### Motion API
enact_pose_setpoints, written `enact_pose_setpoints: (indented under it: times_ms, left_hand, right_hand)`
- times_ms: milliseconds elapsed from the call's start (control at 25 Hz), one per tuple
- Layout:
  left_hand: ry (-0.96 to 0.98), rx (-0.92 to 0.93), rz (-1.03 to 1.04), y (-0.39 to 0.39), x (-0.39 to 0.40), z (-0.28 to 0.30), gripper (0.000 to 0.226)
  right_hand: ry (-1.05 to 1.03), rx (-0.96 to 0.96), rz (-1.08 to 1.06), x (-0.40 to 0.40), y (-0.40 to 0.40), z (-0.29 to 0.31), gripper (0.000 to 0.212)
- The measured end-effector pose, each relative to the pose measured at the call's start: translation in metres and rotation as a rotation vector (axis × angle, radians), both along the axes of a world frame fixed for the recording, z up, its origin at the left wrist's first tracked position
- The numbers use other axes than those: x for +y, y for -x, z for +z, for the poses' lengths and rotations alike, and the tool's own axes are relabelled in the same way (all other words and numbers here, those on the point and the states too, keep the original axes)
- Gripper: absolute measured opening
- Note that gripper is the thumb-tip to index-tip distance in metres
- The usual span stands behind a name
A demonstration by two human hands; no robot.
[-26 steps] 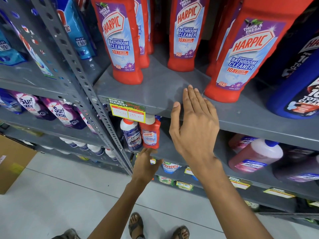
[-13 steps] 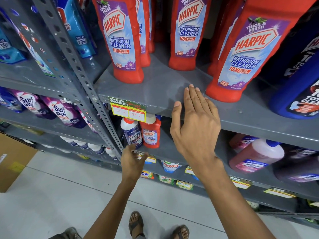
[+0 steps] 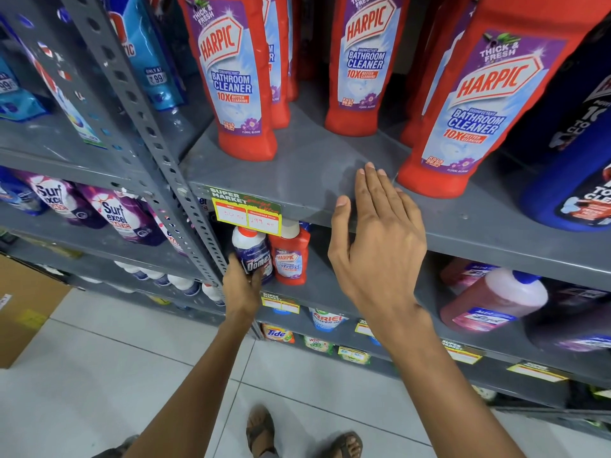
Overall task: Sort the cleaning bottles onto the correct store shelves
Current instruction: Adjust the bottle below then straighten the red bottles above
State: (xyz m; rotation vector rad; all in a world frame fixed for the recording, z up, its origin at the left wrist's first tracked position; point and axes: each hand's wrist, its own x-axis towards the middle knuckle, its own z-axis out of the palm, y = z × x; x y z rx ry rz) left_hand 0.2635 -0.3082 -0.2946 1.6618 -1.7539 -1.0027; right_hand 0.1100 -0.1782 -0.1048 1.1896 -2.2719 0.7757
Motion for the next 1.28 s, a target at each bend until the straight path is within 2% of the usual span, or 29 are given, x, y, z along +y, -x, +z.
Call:
enact_pose_setpoints:
  times_ms: [520,760,840,960,1120,1280]
  left_hand:
    - [-0.047,0.032,0.035,0.016,-0.019,0.003,0.043]
    - [-0.074,0.039,0.051,0.011,-0.01,-0.006,0.058]
    - [-0.095,0.073,0.08,0.012,0.006,-0.012,0.053]
    - [-0.126,0.157,0.034,0.021,0.019,-0.017,0.044]
    - [-0.15,0.23,-0.085,0.029,0.011,-0.018,0.063]
    - [-0.25,0.3,-0.174,0.025,-0.002,-0.027,0.065]
  right_hand:
    - [0.028,0.016,-0.002,-0.002,0.001,-0.003,0.05]
    - [0.036,0.024,-0.002,-0.002,0.002,-0.004,0.05]
    - [0.037,0.021,0.003,-0.002,0.001,-0.004,0.05]
    - [0.035,0.012,0.009,-0.002,0.001,-0.006,0.05]
    - [0.038,0.004,0.026,-0.001,0.001,-0.005,0.049]
    - [0.058,-0.009,0.044,-0.003,0.002,-0.007,0.046]
